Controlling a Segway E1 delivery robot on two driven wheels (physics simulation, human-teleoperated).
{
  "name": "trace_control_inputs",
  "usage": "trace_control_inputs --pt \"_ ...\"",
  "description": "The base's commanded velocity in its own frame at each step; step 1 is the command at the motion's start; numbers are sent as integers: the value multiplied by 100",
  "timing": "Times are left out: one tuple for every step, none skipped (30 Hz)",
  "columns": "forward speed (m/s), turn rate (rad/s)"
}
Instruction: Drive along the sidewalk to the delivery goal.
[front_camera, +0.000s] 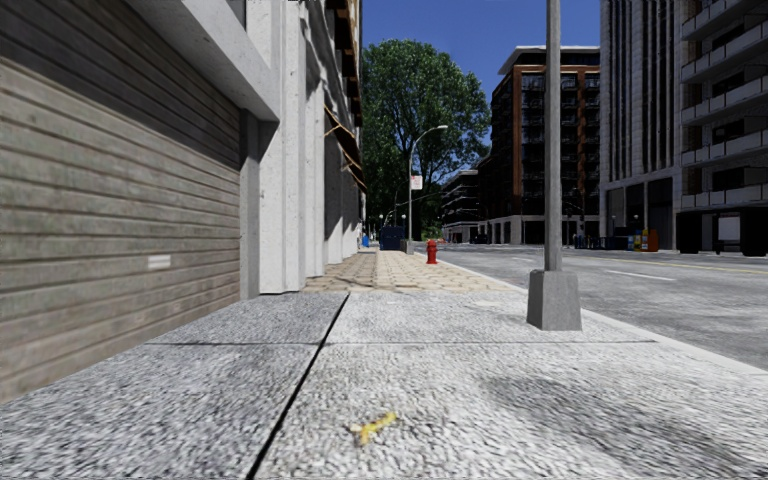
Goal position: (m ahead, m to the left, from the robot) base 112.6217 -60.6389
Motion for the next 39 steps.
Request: trace_control_inputs --pt "200 0" --pt "200 0" --pt "200 0" --pt "200 0" --pt "200 0" --pt "200 0" --pt "200 0" --pt "200 0" --pt "200 0" --pt "200 0" --pt "200 0" --pt "200 0" --pt "200 0" --pt "200 0" --pt "200 0" --pt "200 0" --pt "200 0" --pt "200 0" --pt "200 0" --pt "200 0" --pt "200 0" --pt "200 0" --pt "200 0" --pt "200 0" --pt "200 0" --pt "200 0" --pt "200 0" --pt "200 0" --pt "200 0" --pt "200 0" --pt "200 0" --pt "200 0" --pt "200 0" --pt "200 0" --pt "200 0" --pt "200 0" --pt "200 0" --pt "200 0" --pt "200 0"
